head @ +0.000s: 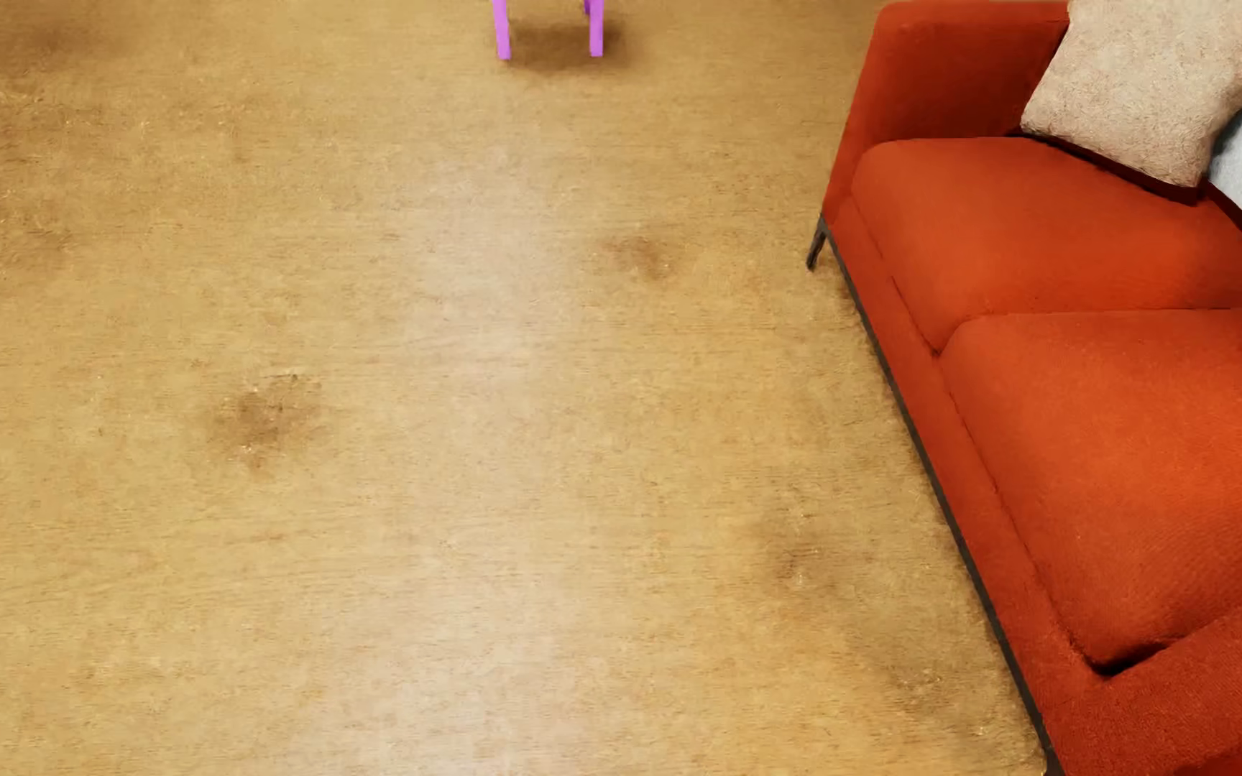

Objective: Go around the sofa

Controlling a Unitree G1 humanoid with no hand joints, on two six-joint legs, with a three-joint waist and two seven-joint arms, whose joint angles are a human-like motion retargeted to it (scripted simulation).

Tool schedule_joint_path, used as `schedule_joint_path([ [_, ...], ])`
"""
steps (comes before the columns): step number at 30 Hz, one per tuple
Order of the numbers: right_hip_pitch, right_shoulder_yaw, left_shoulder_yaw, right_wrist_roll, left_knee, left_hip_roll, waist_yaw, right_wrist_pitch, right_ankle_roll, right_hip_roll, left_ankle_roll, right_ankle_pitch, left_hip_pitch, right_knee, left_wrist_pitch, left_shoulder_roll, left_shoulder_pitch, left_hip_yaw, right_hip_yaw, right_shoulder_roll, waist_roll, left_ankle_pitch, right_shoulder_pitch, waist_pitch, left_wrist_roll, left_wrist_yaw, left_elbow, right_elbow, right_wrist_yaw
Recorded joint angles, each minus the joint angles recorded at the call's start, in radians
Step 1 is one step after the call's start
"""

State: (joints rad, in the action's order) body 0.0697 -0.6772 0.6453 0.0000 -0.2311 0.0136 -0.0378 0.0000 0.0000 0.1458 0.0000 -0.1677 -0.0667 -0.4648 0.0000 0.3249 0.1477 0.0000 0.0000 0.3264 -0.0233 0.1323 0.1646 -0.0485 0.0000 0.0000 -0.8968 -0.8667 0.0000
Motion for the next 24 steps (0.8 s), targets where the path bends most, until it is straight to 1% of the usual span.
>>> schedule_joint_path([
  [1, 0.025, -0.005, -0.067, 0.0, -0.023, 0.004, 0.026, 0.0, 0.0, 0.01, 0.0, 0.016, 0.027, -0.014, 0.0, 0.003, 0.006, 0.0, 0.0, -0.003, -0.001, 0.024, -0.008, 0.004, 0.0, 0.0, -0.013, -0.002, 0.0],
  [2, 0.016, -0.002, -0.096, 0.0, 0.065, 0.006, -0.031, 0.0, 0.0, 0.025, 0.0, 0.009, -0.012, -0.026, 0.0, -0.002, 0.038, 0.0, 0.0, 0.001, -0.015, 0.075, 0.013, 0.018, 0.0, 0.0, -0.009, 0.008, 0.0],
  [3, 0.022, -0.005, -0.074, 0.0, -0.266, -0.002, 0.005, 0.0, 0.0, 0.018, 0.0, 0.021, 0.041, -0.036, 0.0, 0.005, 0.034, 0.0, 0.0, 0.005, -0.003, 0.201, 0.0, 0.002, 0.0, 0.0, -0.005, 0.017, 0.0],
  [4, 0.015, -0.01, -0.08, 0.0, -0.334, 0.001, 0.002, 0.0, 0.0, 0.023, 0.0, 0.012, 0.087, -0.053, 0.0, 0.005, 0.045, 0.0, 0.0, 0.008, -0.004, 0.226, -0.002, -0.008, 0.0, 0.0, -0.006, 0.033, 0.0],
  [5, -0.015, 0.017, -0.075, 0.0, -0.455, 0.013, -0.011, 0.0, 0.0, 0.034, 0.0, -0.042, 0.156, -0.037, 0.0, 0.007, 0.055, 0.0, 0.0, 0.013, -0.013, 0.217, 0.0, -0.023, 0.0, 0.0, 0.004, 0.061, 0.0],
  [6, -0.062, -0.025, -0.096, 0.0, -0.574, 0.028, -0.014, 0.0, 0.0, 0.046, 0.0, -0.067, 0.199, -0.044, 0.0, -0.007, 0.065, 0.0, 0.0, 0.028, -0.027, 0.19, -0.018, -0.057, 0.0, 0.0, -0.021, 0.064, 0.0],
  [7, -0.088, -0.035, -0.084, 0.0, -0.688, 0.028, -0.037, 0.0, 0.0, 0.032, 0.0, -0.084, 0.269, -0.043, 0.0, -0.014, 0.067, 0.0, 0.0, 0.038, -0.025, 0.178, -0.038, -0.076, 0.0, 0.0, -0.021, 0.071, 0.0],
  [8, -0.113, -0.024, -0.089, 0.0, -0.706, 0.031, -0.096, 0.0, 0.0, 0.018, 0.0, -0.115, 0.31, -0.03, 0.0, -0.015, 0.095, 0.0, 0.0, 0.032, -0.019, 0.174, -0.044, -0.064, 0.0, 0.0, -0.013, 0.068, 0.0],
  [9, -0.117, -0.017, -0.079, 0.0, -0.689, 0.031, -0.137, 0.0, 0.0, 0.005, 0.0, -0.142, 0.387, -0.014, 0.0, -0.008, 0.102, 0.0, 0.0, 0.025, 0.0, 0.168, -0.07, -0.055, 0.0, 0.0, -0.017, 0.06, 0.0],
  [10, -0.18, -0.014, -0.067, 0.0, -0.618, 0.038, -0.158, 0.0, 0.0, 0.002, 0.0, -0.174, 0.41, 0.019, 0.0, -0.004, 0.124, 0.0, 0.0, 0.026, -0.002, 0.151, -0.078, -0.067, 0.0, 0.0, -0.021, 0.078, 0.0],
  [12, -0.257, 0.006, -0.084, 0.0, -0.51, 0.045, -0.194, 0.0, 0.0, -0.017, 0.0, -0.267, 0.512, 0.058, 0.0, 0.003, 0.147, 0.0, 0.0, 0.029, 0.006, 0.037, -0.105, -0.064, 0.0, 0.0, -0.039, 0.104, 0.0],
  [13, -0.298, 0.024, -0.101, 0.0, -0.459, 0.047, -0.204, 0.0, 0.0, -0.022, 0.0, -0.311, 0.552, 0.062, 0.0, 0.002, 0.15, 0.0, 0.0, 0.025, 0.007, -0.004, -0.126, -0.071, 0.0, 0.0, -0.07, 0.1, 0.0],
  [14, -0.335, 0.031, -0.089, 0.0, -0.417, 0.054, -0.224, 0.0, 0.0, -0.023, 0.0, -0.341, 0.583, 0.066, 0.0, 0.0, 0.147, 0.0, 0.0, 0.034, 0.005, -0.035, -0.134, -0.073, 0.0, 0.0, -0.091, 0.117, 0.0],
  [15, -0.36, 0.038, -0.099, 0.0, -0.388, 0.058, -0.248, 0.0, 0.0, -0.032, 0.0, -0.356, 0.61, 0.065, 0.0, 0.001, 0.148, 0.0, 0.0, 0.031, 0.008, -0.042, -0.15, -0.077, 0.0, 0.0, -0.103, 0.104, 0.0],
  [16, -0.395, 0.032, -0.099, 0.0, -0.392, 0.062, -0.26, 0.0, 0.0, -0.037, 0.0, -0.355, 0.625, 0.065, 0.0, 0.001, 0.152, 0.0, 0.0, 0.038, 0.005, -0.025, -0.152, -0.081, 0.0, 0.0, -0.108, 0.107, 0.0],
  [17, -0.425, 0.039, -0.096, 0.0, -0.44, 0.062, -0.282, 0.0, 0.0, -0.051, 0.0, -0.335, 0.639, 0.067, 0.0, 0.004, 0.159, 0.0, 0.0, 0.03, 0.008, -0.033, -0.145, -0.08, 0.0, 0.0, -0.107, 0.089, 0.0],
  [18, -0.435, -0.005, -0.084, 0.0, -0.526, 0.058, -0.309, 0.0, 0.0, -0.071, 0.0, -0.29, 0.661, 0.041, 0.0, 0.013, 0.156, 0.0, 0.0, 0.035, 0.021, -0.031, -0.142, -0.078, 0.0, 0.0, -0.108, 0.073, 0.0],
  [19, -0.43, -0.005, -0.058, 0.0, -0.59, 0.039, -0.321, 0.0, 0.0, -0.104, 0.0, -0.199, 0.668, -0.006, 0.0, 0.014, 0.145, 0.0, 0.0, 0.017, 0.048, -0.006, -0.123, -0.075, 0.0, 0.0, -0.128, 0.034, 0.0],
  [20, -0.435, -0.001, -0.072, 0.0, -0.64, 0.023, -0.316, 0.0, 0.0, -0.116, 0.0, -0.067, 0.626, -0.096, 0.0, 0.02, 0.141, 0.0, 0.0, 0.017, 0.052, 0.033, -0.077, -0.079, 0.0, 0.0, -0.127, 0.049, 0.0],
  [21, -0.37, 0.001, -0.093, 0.0, -0.656, 0.012, -0.3, 0.0, 0.0, -0.129, 0.0, 0.1, 0.591, -0.235, 0.0, 0.009, 0.138, 0.0, 0.0, 0.007, 0.046, 0.08, -0.04, -0.06, 0.0, 0.0, -0.126, 0.028, 0.0],
  [22, -0.292, -0.042, -0.116, 0.0, -0.648, -0.018, -0.244, 0.0, 0.0, -0.133, 0.0, 0.226, 0.536, -0.416, 0.0, 0.003, 0.126, 0.0, 0.0, 0.015, 0.046, 0.115, -0.028, -0.071, 0.0, 0.0, -0.122, 0.019, 0.0],
  [23, -0.156, -0.032, -0.124, 0.0, -0.643, -0.033, -0.212, 0.0, 0.0, -0.136, 0.0, 0.239, 0.498, -0.648, 0.0, -0.007, 0.109, 0.0, 0.0, 0.024, 0.04, 0.157, -0.001, -0.067, 0.0, 0.0, -0.092, 0.036, 0.0],
  [24, -0.059, -0.075, -0.121, 0.0, -0.603, -0.038, -0.176, 0.0, 0.0, -0.129, 0.0, 0.222, 0.404, -0.808, 0.0, -0.003, 0.098, 0.0, 0.0, 0.026, 0.028, 0.178, 0.007, -0.078, 0.0, 0.0, -0.063, 0.002, 0.0],
])
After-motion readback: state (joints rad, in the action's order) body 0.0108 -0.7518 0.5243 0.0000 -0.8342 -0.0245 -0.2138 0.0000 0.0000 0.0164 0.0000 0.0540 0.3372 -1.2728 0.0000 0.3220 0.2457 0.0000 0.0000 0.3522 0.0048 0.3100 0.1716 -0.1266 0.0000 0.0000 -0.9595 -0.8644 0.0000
